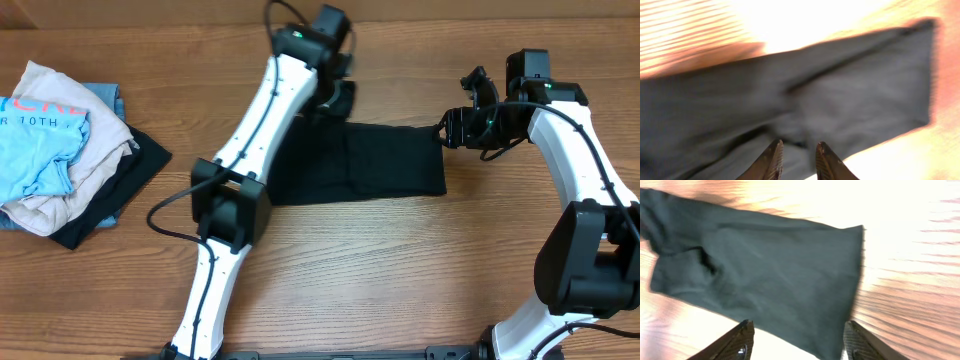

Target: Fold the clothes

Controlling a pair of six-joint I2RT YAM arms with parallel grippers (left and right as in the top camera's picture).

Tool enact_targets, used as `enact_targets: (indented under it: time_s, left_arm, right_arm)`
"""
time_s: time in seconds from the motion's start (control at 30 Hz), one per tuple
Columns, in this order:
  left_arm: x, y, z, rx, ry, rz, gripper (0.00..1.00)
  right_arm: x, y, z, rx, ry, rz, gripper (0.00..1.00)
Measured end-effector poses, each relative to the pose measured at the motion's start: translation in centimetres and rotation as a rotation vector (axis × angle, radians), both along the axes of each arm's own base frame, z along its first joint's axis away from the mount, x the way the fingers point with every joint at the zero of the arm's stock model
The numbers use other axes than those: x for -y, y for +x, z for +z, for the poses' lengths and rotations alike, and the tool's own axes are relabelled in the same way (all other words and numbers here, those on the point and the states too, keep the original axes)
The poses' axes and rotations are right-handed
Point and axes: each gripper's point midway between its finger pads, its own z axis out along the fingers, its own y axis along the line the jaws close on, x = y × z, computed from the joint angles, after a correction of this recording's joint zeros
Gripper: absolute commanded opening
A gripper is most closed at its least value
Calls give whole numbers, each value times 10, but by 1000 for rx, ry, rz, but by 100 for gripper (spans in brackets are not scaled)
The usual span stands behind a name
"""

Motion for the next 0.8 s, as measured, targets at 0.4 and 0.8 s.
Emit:
enact_targets:
  time_s: [0.4, 0.8]
  left_arm:
    - [-65, 7, -17, -81, 90, 141, 59]
    - [-65, 4, -18, -90, 94, 140, 64]
  right_arm:
    - [22, 3, -45, 47, -143, -17, 45]
    - [8, -11, -90, 84, -54, -34, 46]
